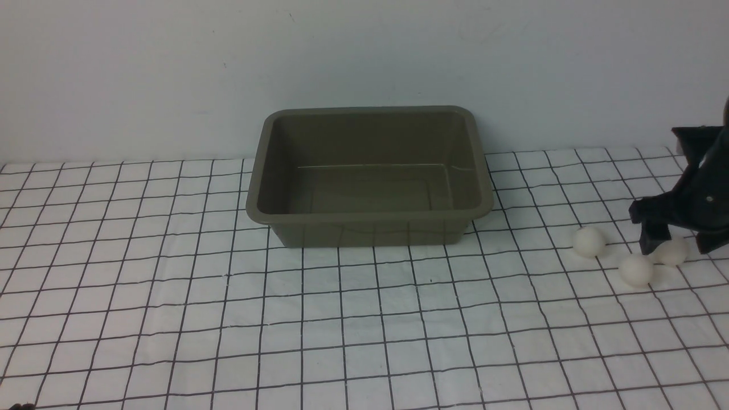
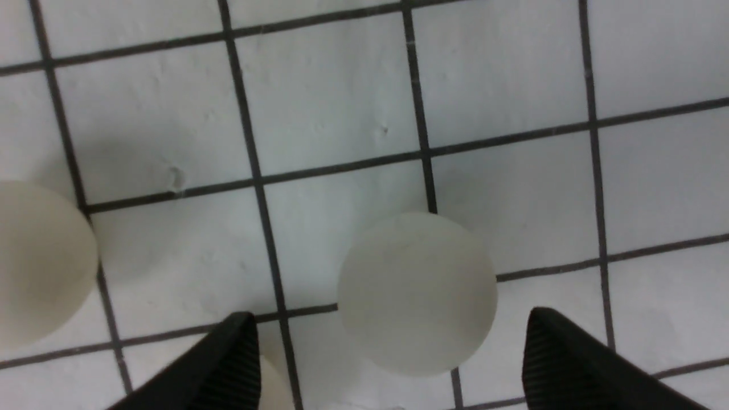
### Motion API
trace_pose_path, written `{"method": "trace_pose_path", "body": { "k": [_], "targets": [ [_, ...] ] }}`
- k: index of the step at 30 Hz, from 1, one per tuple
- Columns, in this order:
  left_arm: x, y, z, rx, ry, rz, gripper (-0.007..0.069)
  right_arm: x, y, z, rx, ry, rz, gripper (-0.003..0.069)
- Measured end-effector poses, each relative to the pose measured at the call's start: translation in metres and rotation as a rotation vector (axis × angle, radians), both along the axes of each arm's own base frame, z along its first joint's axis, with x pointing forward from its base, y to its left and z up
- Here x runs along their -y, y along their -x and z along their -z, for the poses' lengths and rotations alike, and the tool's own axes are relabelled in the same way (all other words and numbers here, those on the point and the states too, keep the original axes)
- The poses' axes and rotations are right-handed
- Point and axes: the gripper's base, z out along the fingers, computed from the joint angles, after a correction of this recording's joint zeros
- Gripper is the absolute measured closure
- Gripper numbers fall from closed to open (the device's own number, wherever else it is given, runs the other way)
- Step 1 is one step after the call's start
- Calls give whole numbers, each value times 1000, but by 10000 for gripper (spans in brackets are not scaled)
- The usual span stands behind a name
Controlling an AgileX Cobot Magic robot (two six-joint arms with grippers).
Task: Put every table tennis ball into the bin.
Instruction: Use the right arm to clamp the table tennis ball closest to it
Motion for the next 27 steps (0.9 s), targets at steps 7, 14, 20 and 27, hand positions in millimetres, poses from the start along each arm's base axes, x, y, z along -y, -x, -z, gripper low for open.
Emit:
{"method": "trace_pose_path", "body": {
  "k": [7,14,20,27],
  "targets": [
    [0,0,0,0,0,0,629,2,-5,10,14,30,-21,99],
    [0,0,0,0,0,0,629,3,-14,27,-7,29,-24,106],
    [0,0,0,0,0,0,629,5,-26,11,18,39,-21,244],
    [0,0,0,0,0,0,629,6,-35,-12,29,47,-17,477]
  ]
}}
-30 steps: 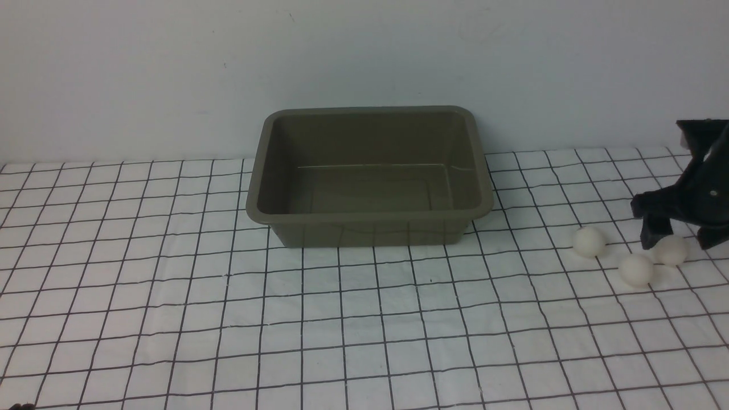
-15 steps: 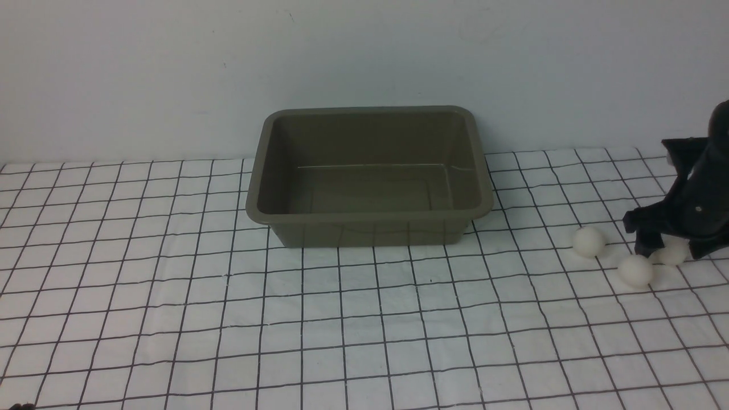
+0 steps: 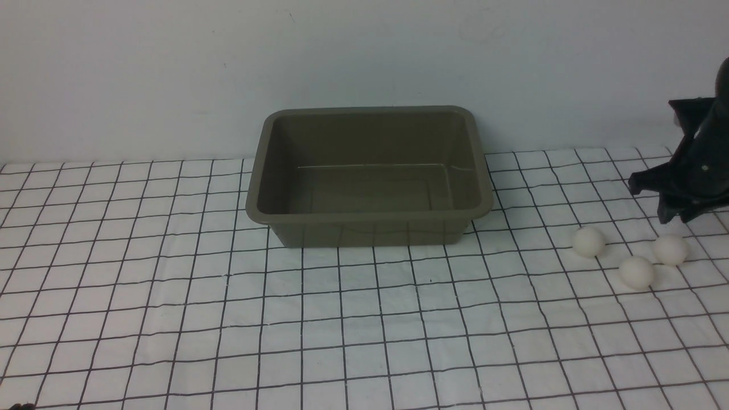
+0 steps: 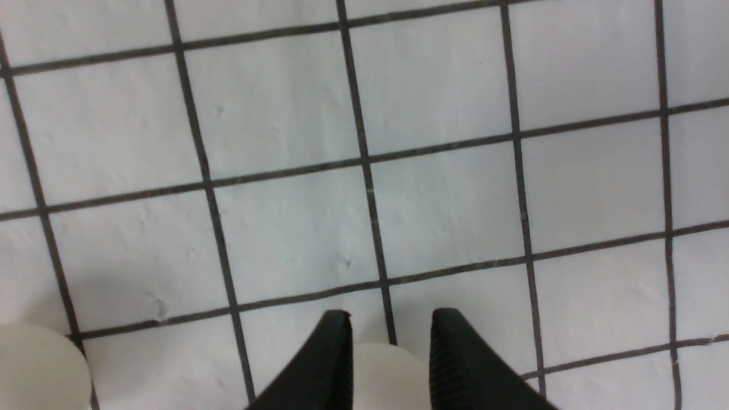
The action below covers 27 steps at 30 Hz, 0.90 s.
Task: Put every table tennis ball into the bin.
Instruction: Use the right arm to clamp the table tennis ball closest to it
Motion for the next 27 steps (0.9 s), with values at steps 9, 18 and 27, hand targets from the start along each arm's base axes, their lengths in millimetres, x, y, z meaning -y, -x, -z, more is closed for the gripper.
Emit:
{"method": "trace_pose_path", "body": {
  "k": [9,18,27],
  "targets": [
    [0,0,0,0,0,0,629,-3,3,1,-48,-26,-40,360],
    [0,0,0,0,0,0,629,-4,5,5,-85,-37,-36,237],
    [0,0,0,0,0,0,629,-3,4,27,-157,-35,-36,235]
  ]
}}
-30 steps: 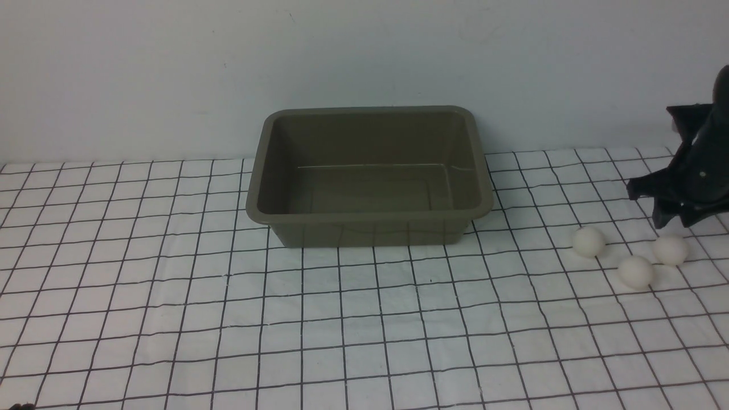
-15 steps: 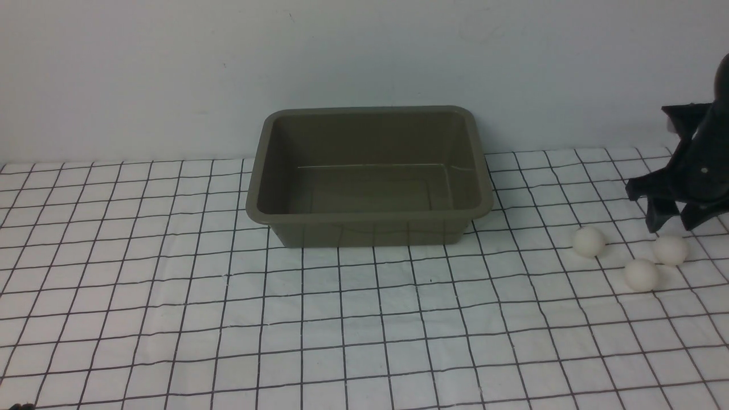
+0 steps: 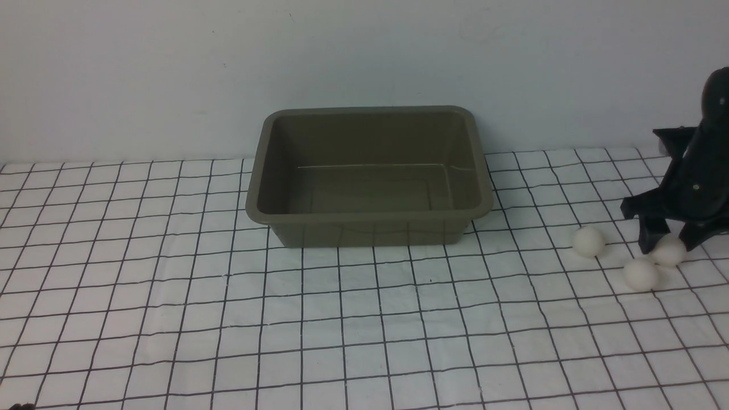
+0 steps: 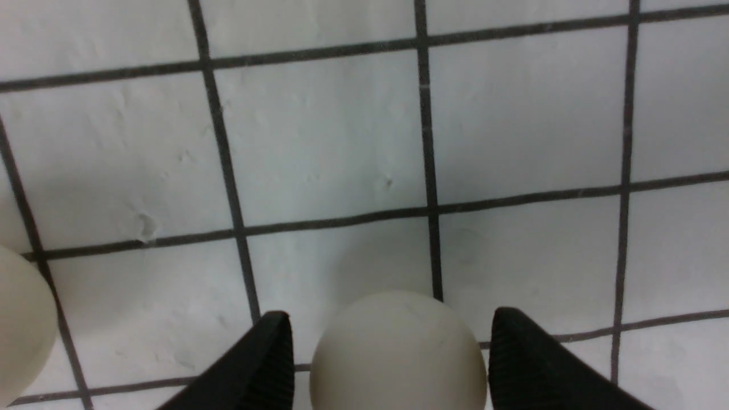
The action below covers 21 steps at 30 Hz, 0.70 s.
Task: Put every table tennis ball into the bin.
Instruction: Use the right arm to clamp the table tennis ball closest to it
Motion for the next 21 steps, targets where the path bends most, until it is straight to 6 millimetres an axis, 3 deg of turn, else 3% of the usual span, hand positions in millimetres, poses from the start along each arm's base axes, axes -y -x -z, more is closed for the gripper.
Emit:
{"method": "trace_pose_path", "body": {
  "k": [12,17,21],
  "targets": [
    [0,0,0,0,0,0,629,0,1,9,-37,1,10,236],
    [0,0,0,0,0,0,629,2,1,10,-41,15,11,295],
    [0,0,0,0,0,0,629,2,0,9,-37,19,9,296]
  ]
}}
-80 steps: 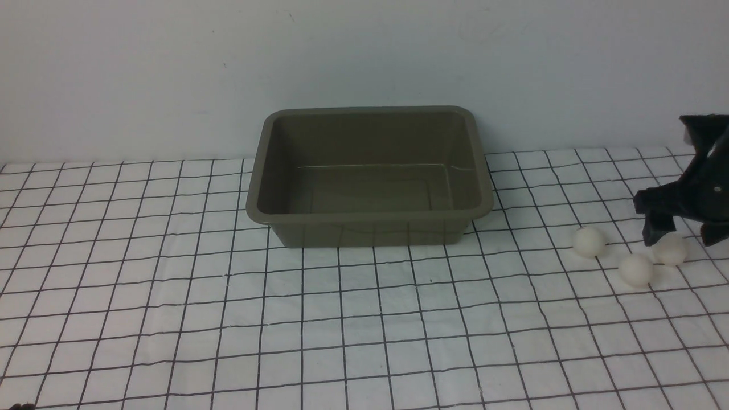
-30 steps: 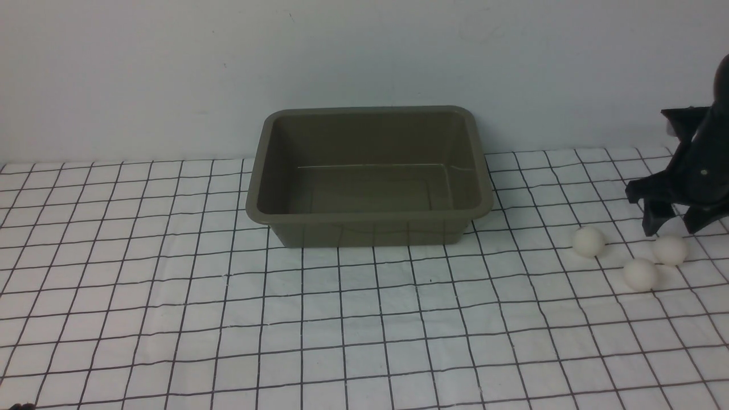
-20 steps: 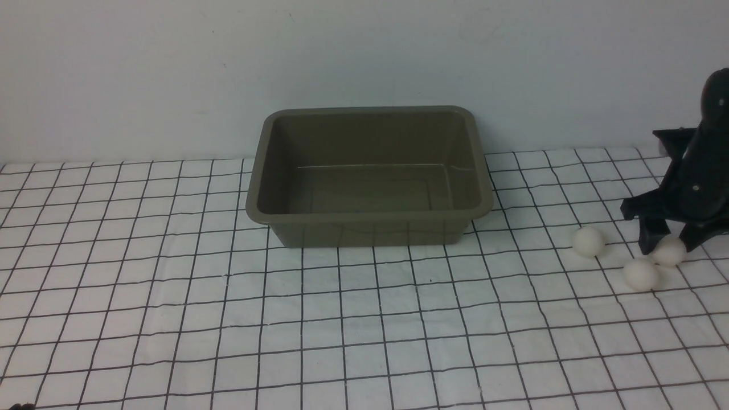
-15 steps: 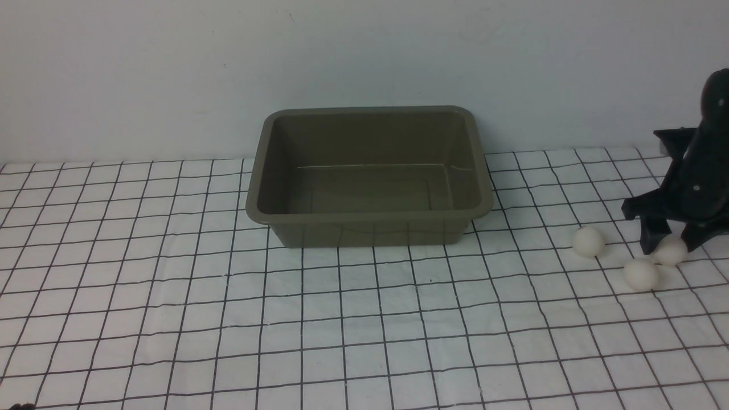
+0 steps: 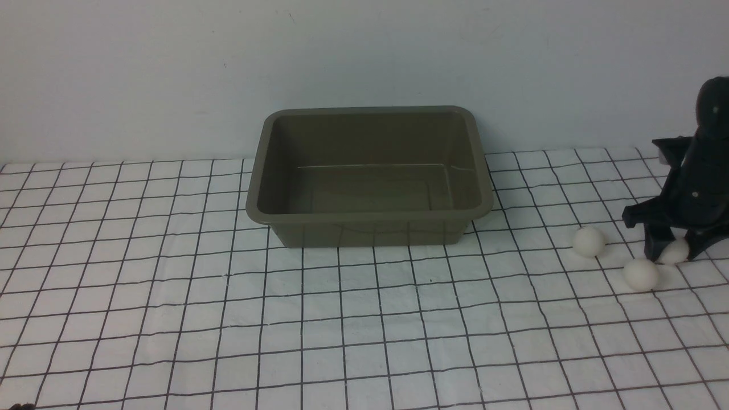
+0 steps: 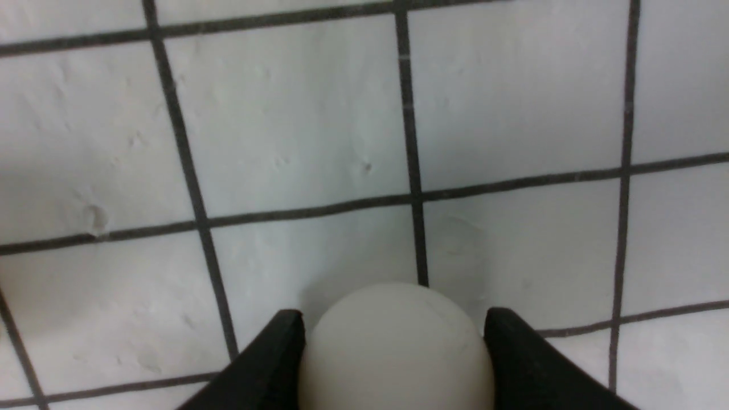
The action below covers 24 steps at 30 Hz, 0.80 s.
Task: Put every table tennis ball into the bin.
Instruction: Use the right arm to clamp the table tennis ball closest to it, then use the right arm to put the table tennis ball into the box
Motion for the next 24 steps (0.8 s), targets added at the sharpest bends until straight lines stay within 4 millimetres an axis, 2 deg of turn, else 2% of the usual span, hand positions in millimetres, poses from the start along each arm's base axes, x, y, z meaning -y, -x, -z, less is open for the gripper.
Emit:
{"method": "trace_pose_path", "body": {
  "k": [4,5,6,7,10,12,14,16,17,19,20,21,24],
  "targets": [
    [0,0,0,0,0,0,629,-1,-6,-14,22,-20,14,296],
    [0,0,0,0,0,0,629,-4,-12,-28,50,-44,18,296],
    [0,0,0,0,0,0,629,-5,-14,-32,62,-59,17,296],
    [0,0,0,0,0,0,629,-11,-22,-54,123,-98,-7,296],
    [0,0,0,0,0,0,629,-27,-34,-86,234,-168,-47,296],
    [0,0,0,0,0,0,629,-47,-41,-109,311,-225,-84,296],
    [0,0,0,0,0,0,629,-79,-45,-132,381,-269,-153,296],
    [0,0,0,0,0,0,629,-101,-44,-143,411,-287,-200,296],
    [0,0,0,0,0,0,629,-113,-43,-145,416,-293,-225,296],
    [0,0,0,0,0,0,629,-149,-37,-153,431,-302,-306,296],
    [0,0,0,0,0,0,629,-154,-36,-154,432,-302,-316,296],
    [0,0,0,0,0,0,629,-180,-30,-155,429,-288,-381,296],
    [0,0,0,0,0,0,629,-224,-18,-146,404,-241,-481,296]
  ]
}}
